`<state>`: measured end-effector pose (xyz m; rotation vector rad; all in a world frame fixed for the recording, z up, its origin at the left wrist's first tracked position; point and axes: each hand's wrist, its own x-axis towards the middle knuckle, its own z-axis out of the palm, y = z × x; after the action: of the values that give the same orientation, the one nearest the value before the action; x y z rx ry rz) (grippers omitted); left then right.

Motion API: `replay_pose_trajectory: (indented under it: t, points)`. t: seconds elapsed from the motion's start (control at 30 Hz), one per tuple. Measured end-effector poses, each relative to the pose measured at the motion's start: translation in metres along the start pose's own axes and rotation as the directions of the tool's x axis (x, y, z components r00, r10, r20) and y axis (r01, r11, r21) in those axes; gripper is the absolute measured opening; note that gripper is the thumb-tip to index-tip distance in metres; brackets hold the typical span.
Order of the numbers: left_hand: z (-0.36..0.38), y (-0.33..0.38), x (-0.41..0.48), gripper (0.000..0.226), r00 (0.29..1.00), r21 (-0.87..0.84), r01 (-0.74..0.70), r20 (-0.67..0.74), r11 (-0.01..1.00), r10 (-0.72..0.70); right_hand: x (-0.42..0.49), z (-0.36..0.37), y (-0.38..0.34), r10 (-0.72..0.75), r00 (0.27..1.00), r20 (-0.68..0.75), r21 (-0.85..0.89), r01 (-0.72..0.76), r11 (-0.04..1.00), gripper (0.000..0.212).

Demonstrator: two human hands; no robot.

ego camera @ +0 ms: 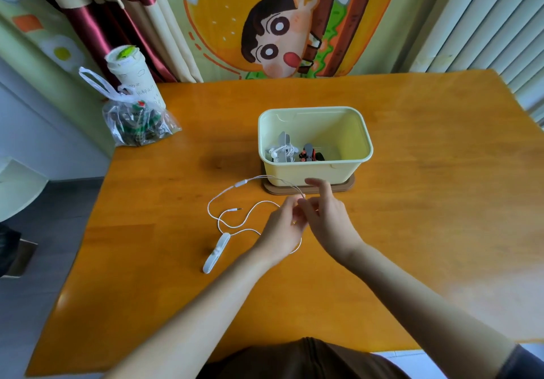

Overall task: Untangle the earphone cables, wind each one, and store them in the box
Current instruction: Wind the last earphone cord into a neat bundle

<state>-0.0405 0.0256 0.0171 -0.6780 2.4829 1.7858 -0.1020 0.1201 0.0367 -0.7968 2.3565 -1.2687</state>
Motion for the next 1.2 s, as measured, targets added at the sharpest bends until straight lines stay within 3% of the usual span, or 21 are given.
replay_pose_trajectory:
  t: [0.07, 0.17, 0.27, 0.33, 0.4, 0.5, 0.63, 0.73, 0.8, 0.9, 1.03, 1.1, 1.2]
  points:
    - [-0.003, 0.0, 0.002, 0.031, 0.999, -0.015, 0.036, 0.007, 0.999, -0.036, -0.002, -0.001, -0.002, -0.009, 0.998, -0.061, -0.004, 0.009, 1.0, 0.038]
    - [-0.01, -0.005, 0.0, 0.021, 0.993, 0.106, 0.052, 0.102, 0.993, -0.063, 0.0, -0.008, 0.004, -0.058, 0.986, -0.158, -0.062, 0.049, 0.997, 0.033]
    - [-0.016, -0.008, -0.006, 0.029, 0.983, 0.153, 0.068, 0.159, 0.986, -0.092, 0.001, -0.012, 0.013, -0.292, 0.927, -0.234, -0.428, 0.172, 0.887, 0.032]
    - [-0.018, -0.008, -0.007, 0.03, 0.983, 0.197, 0.059, 0.161, 0.979, -0.092, -0.003, -0.009, 0.017, -0.443, 0.885, -0.141, -0.611, 0.274, 0.742, 0.041]
    - [-0.019, -0.006, -0.007, 0.031, 0.984, 0.232, 0.051, 0.155, 0.971, -0.088, -0.008, -0.003, 0.02, -0.47, 0.882, 0.028, -0.654, 0.372, 0.659, 0.036]
    - [-0.024, -0.006, -0.009, 0.031, 0.991, 0.289, 0.024, 0.122, 0.957, -0.062, -0.009, 0.001, 0.021, -0.312, 0.927, 0.209, -0.564, 0.374, 0.736, 0.012]
    - [-0.039, -0.019, -0.008, 0.031, 0.994, 0.276, 0.037, 0.089, 0.961, -0.064, -0.005, -0.01, 0.022, 0.038, 0.943, 0.332, -0.322, 0.076, 0.944, 0.022]
    - [-0.051, -0.032, -0.003, 0.036, 0.995, 0.294, 0.097, -0.025, 0.951, -0.094, -0.005, -0.023, 0.025, 0.122, 0.952, 0.282, -0.229, -0.056, 0.972, 0.027]
    - [-0.061, -0.041, -0.002, 0.034, 0.989, 0.332, 0.136, -0.101, 0.934, -0.108, -0.001, -0.035, 0.03, 0.149, 0.963, 0.225, -0.232, -0.095, 0.968, 0.031]
    - [-0.071, -0.058, -0.001, 0.032, 0.983, 0.407, 0.179, -0.11, 0.896, -0.146, 0.006, -0.055, 0.035, 0.176, 0.971, 0.16, -0.259, -0.131, 0.957, 0.032]
    - [-0.072, -0.074, 0.005, 0.029, 0.96, 0.422, 0.28, -0.153, 0.862, -0.236, 0.014, -0.073, 0.034, 0.127, 0.991, 0.044, -0.28, -0.11, 0.954, 0.024]
    - [-0.07, -0.072, 0.007, 0.026, 0.974, 0.472, 0.227, -0.116, 0.852, -0.195, 0.015, -0.07, 0.029, 0.092, 0.995, 0.026, -0.325, -0.079, 0.942, 0.021]
    - [-0.052, -0.04, 0.007, 0.058, 1.0, 0.356, 0.006, 0.009, 0.934, -0.01, 0.014, -0.051, 0.017, 0.041, 0.996, 0.075, -0.342, -0.013, 0.939, 0.017]
